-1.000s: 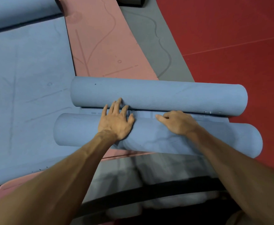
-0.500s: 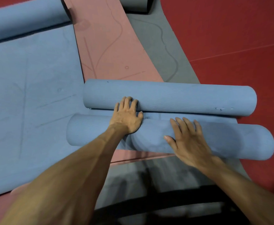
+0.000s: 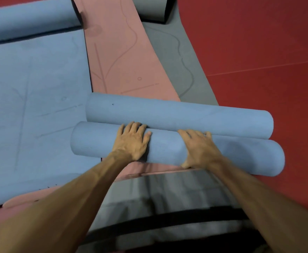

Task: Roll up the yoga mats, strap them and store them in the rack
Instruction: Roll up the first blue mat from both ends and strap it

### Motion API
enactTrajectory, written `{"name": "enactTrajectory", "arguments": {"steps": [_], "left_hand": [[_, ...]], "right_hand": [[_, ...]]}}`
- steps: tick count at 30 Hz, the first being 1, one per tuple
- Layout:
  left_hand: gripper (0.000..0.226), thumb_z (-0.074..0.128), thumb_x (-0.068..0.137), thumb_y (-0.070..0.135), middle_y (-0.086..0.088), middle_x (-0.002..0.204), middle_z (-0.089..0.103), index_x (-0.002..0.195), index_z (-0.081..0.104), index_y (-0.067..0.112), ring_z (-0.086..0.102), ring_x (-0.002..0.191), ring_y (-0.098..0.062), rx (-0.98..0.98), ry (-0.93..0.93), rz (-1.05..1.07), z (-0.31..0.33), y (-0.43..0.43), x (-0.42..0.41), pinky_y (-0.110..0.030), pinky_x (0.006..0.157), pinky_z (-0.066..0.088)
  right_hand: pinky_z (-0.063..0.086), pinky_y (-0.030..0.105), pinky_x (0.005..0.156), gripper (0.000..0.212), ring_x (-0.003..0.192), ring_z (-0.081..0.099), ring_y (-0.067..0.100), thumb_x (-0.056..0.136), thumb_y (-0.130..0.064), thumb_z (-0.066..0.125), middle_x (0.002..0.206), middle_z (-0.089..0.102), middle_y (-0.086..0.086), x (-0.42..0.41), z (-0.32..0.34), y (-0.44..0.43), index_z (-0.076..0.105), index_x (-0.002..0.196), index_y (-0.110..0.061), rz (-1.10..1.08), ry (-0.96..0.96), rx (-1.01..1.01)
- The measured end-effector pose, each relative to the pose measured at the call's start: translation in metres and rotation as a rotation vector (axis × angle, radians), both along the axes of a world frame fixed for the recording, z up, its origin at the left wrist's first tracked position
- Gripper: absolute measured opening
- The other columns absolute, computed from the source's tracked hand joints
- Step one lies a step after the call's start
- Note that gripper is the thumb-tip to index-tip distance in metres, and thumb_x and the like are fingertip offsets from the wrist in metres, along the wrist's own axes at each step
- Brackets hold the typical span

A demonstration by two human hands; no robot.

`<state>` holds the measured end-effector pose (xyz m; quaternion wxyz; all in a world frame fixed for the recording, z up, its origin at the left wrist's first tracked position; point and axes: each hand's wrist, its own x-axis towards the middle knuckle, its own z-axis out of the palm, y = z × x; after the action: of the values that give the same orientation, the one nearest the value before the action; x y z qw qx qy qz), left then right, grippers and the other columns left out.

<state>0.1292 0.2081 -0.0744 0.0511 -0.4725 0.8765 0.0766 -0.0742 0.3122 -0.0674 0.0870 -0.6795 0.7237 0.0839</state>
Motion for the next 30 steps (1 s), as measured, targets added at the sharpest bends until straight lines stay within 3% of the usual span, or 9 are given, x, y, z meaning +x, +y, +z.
{"name": "enactTrajectory", "arguments": {"steps": [3, 10, 13, 17, 23, 26, 28, 30], "left_hand": [[0.053, 0.019, 0.101, 0.046, 0.002, 0.155, 0.027, 0.148, 0.027, 0.022, 0.015, 0.145, -0.019, 0.066, -0.01, 0.02, 0.001, 0.01, 0.005, -0.04, 0.118, 0.005], [0.059, 0.019, 0.1, 0.051, 0.0, 0.156, 0.024, 0.148, 0.025, 0.019, 0.014, 0.145, -0.022, 0.124, -0.024, 0.016, 0.014, 0.06, 0.022, -0.041, 0.118, 0.007], [0.061, 0.017, 0.099, 0.053, -0.001, 0.155, 0.026, 0.148, 0.026, 0.017, 0.015, 0.144, -0.022, 0.135, -0.029, -0.01, 0.017, 0.077, 0.031, -0.04, 0.117, 0.007], [0.085, -0.004, 0.082, 0.063, 0.0, 0.151, 0.033, 0.144, 0.033, 0.019, 0.023, 0.141, -0.021, 0.072, -0.032, -0.075, 0.024, 0.082, 0.039, -0.038, 0.116, 0.012], [0.078, 0.002, 0.09, 0.064, -0.001, 0.158, 0.019, 0.15, 0.02, 0.019, 0.012, 0.146, -0.023, 0.161, -0.096, -0.084, 0.016, 0.105, 0.046, -0.042, 0.119, 0.005], [0.094, -0.014, 0.075, 0.065, -0.001, 0.158, 0.018, 0.15, 0.02, 0.019, 0.012, 0.146, -0.023, 0.142, -0.104, -0.069, 0.011, 0.107, 0.046, -0.042, 0.119, 0.005], [0.089, -0.009, 0.079, 0.064, -0.001, 0.157, 0.02, 0.15, 0.021, 0.019, 0.012, 0.146, -0.022, 0.138, -0.09, -0.065, 0.011, 0.101, 0.043, -0.041, 0.119, 0.005], [0.091, -0.012, 0.077, 0.064, 0.0, 0.157, 0.021, 0.149, 0.022, 0.021, 0.011, 0.146, -0.021, 0.116, -0.081, -0.063, 0.011, 0.099, 0.04, -0.04, 0.118, 0.004]], "right_hand": [[0.03, 0.039, 0.091, 0.108, 0.12, 0.046, 0.021, 0.051, -0.053, 0.079, 0.13, 0.048, -0.001, 0.001, 0.005, 0.003, 0.029, 0.143, -0.023, 0.001, -0.052, 0.019], [0.03, 0.039, 0.09, 0.112, 0.124, 0.044, 0.02, 0.051, -0.053, 0.082, 0.134, 0.047, -0.003, 0.006, 0.011, 0.032, 0.028, 0.145, -0.024, 0.028, -0.096, 0.101], [0.033, 0.04, 0.094, 0.112, 0.124, 0.046, 0.022, 0.052, -0.055, 0.082, 0.136, 0.047, -0.002, 0.013, 0.016, 0.046, 0.028, 0.145, -0.023, 0.029, -0.097, 0.153], [0.035, 0.04, 0.097, 0.111, 0.121, 0.049, 0.022, 0.051, -0.058, 0.082, 0.133, 0.05, -0.002, 0.019, 0.027, 0.064, 0.031, 0.144, -0.024, -0.001, -0.156, 0.151], [0.024, 0.037, 0.109, 0.118, 0.132, 0.037, 0.019, 0.055, -0.064, 0.078, 0.146, 0.037, -0.003, 0.031, 0.014, 0.094, 0.02, 0.15, -0.024, -0.017, -0.129, 0.189], [0.021, 0.036, 0.111, 0.122, 0.133, 0.034, 0.019, 0.051, -0.085, 0.061, 0.146, 0.035, -0.004, 0.029, 0.005, 0.095, 0.02, 0.15, -0.025, 0.001, -0.131, 0.184], [0.023, 0.038, 0.112, 0.124, 0.134, 0.035, 0.019, 0.049, -0.099, 0.031, 0.147, 0.038, -0.004, 0.025, 0.004, 0.088, 0.023, 0.15, -0.027, -0.066, -0.219, 0.181], [0.025, 0.039, 0.112, 0.11, 0.135, 0.037, 0.018, 0.062, -0.093, 0.012, 0.147, 0.041, -0.004, 0.025, 0.001, 0.083, 0.027, 0.149, -0.028, -0.151, -0.287, 0.14]]}}
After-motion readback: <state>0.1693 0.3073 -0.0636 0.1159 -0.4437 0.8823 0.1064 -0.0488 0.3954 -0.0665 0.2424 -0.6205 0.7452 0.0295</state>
